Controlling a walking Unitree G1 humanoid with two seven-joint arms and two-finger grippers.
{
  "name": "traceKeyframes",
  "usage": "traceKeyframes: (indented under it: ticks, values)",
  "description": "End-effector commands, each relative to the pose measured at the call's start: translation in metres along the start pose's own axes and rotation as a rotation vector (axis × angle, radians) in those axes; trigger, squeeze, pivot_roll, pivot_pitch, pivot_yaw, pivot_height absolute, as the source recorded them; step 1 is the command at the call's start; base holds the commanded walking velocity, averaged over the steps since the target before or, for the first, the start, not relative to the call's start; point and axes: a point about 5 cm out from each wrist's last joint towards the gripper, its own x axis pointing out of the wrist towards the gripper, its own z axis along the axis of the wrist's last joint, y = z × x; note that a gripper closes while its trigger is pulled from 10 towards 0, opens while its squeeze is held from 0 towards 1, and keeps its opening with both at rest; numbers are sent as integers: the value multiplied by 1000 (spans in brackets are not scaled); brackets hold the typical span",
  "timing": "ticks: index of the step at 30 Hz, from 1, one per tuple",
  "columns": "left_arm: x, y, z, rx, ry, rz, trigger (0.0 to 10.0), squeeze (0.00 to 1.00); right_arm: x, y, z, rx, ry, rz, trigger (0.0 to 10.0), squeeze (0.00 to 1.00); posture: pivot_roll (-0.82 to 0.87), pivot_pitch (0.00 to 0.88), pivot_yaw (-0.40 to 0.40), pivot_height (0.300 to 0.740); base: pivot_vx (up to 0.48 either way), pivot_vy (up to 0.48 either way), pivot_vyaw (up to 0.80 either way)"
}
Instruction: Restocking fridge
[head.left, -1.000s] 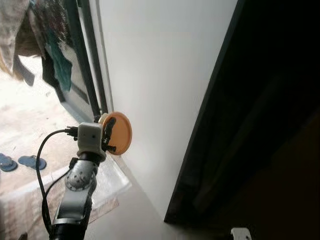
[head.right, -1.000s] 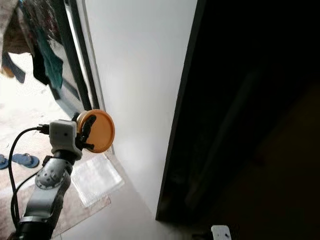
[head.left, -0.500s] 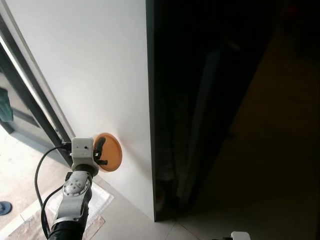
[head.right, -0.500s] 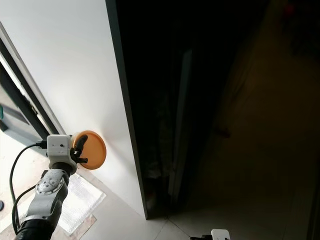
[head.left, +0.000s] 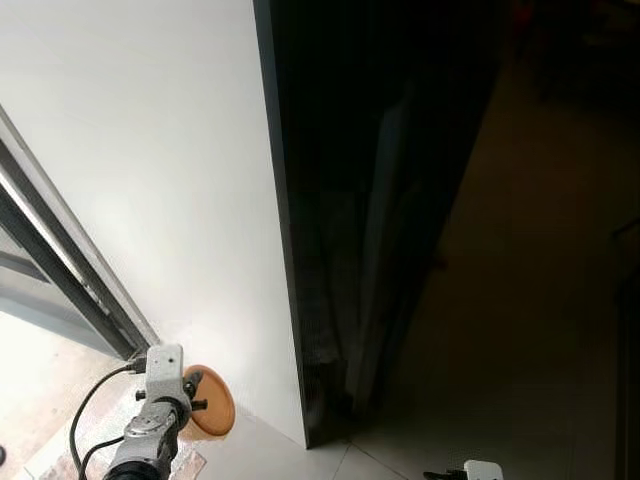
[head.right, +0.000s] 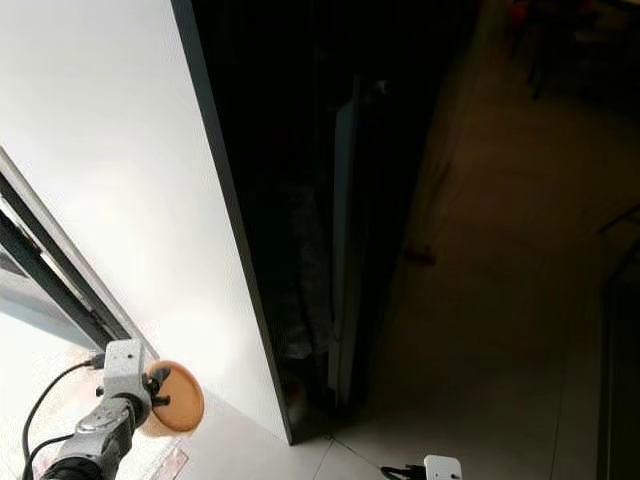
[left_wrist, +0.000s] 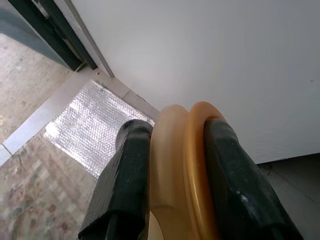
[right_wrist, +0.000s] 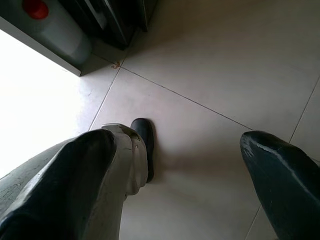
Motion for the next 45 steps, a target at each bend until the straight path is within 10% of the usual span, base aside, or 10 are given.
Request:
traceKeyframes:
  ticks: [1, 16, 19, 24, 37, 45]
  values:
    - [-2, 5, -14, 25, 63, 22, 10000, 0, -1, -1, -2, 33, -10, -25, 10000, 0, -214, 11, 65, 740, 0, 0, 0]
    - [-14, 7, -56, -32, 203, 68, 10000, 0, -7, -11, 11, 95, -224, -213, 10000, 0, -201, 13, 39, 740, 0, 0, 0]
    - [-17, 10, -62, -41, 219, 72, 10000, 0, -9, -25, 111, 58, -593, -242, 10000, 0, -200, 19, 34, 740, 0, 0, 0]
    - [-21, 14, -69, -54, 236, 78, 10000, 0, -21, -25, 148, 9, -786, -278, 10000, 0, -204, 25, 31, 740, 0, 0, 0]
    - [-26, 19, -79, -75, 259, 85, 10000, 0, -68, 18, 196, -123, -1064, -140, 10000, 0, -221, 37, 17, 740, 0, 0, 0]
    - [-27, 18, -82, -63, 269, 78, 10000, 0, -76, 15, 204, -91, -1075, -180, 10000, 0, -227, 27, 18, 740, 0, 0, 0]
